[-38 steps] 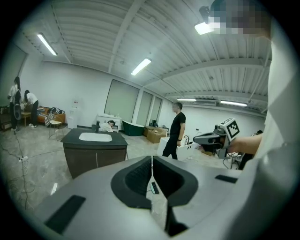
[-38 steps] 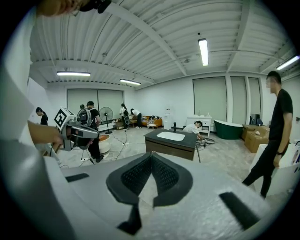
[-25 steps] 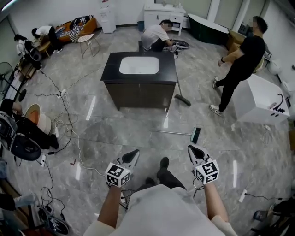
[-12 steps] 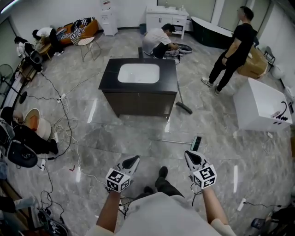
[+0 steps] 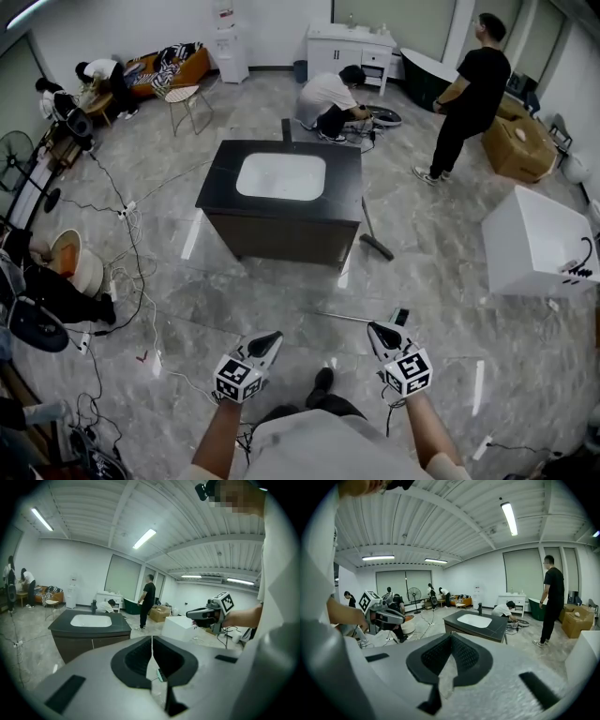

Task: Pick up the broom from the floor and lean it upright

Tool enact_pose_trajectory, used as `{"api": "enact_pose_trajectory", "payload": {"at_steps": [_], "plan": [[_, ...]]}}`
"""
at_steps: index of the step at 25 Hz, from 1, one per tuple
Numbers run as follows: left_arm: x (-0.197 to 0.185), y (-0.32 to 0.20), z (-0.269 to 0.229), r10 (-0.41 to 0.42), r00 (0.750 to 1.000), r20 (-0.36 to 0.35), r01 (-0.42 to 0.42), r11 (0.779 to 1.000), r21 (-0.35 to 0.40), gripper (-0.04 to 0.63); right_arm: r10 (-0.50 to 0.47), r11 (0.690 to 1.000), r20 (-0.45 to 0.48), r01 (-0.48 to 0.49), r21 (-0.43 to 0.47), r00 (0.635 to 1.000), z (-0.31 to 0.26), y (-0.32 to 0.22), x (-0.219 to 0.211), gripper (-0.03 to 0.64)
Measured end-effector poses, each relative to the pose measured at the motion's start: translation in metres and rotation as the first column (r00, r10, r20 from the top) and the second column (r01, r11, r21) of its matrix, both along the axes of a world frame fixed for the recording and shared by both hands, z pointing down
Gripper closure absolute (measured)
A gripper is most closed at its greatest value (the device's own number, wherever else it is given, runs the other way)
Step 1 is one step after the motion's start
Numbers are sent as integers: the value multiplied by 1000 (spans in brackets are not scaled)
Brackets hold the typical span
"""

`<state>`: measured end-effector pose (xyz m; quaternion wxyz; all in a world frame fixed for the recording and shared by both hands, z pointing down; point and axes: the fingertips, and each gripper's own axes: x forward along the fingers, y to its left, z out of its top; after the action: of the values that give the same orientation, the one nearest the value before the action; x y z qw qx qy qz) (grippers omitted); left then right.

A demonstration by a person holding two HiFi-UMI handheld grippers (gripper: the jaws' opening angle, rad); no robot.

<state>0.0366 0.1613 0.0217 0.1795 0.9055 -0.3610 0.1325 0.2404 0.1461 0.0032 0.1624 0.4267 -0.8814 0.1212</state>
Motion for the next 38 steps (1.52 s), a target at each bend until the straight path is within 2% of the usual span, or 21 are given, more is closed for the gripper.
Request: {"api": "enact_pose_trajectory", "payload": {"at_steps": [7, 17, 24, 29, 33, 38], "plan": [[27, -48, 14, -15, 1000, 13, 15, 1000, 0, 584, -16, 1000, 19, 16, -23, 1000, 23, -48, 24, 617], [24, -107, 42, 2, 1000, 17, -2, 1000, -27, 584, -38, 995, 12, 39, -93, 999, 58, -100, 15, 617], [-17, -154, 90, 29, 999, 43, -29, 999, -18, 584, -54, 993, -22, 51, -110, 998, 92, -138, -31, 617], [-51, -189, 141, 49, 998, 32, -48, 999, -16, 584, -46, 990, -50, 39, -134, 998, 129, -172, -69, 617], [-62, -214, 186, 94, 994, 53, -93, 996, -16, 584, -65, 987, -58, 56, -152, 996, 162, -200, -97, 617], [-66, -231, 253, 117, 992, 51, -115, 993, -35, 584, -96, 978, -68, 81, -193, 993, 229, -218, -118, 617]]}}
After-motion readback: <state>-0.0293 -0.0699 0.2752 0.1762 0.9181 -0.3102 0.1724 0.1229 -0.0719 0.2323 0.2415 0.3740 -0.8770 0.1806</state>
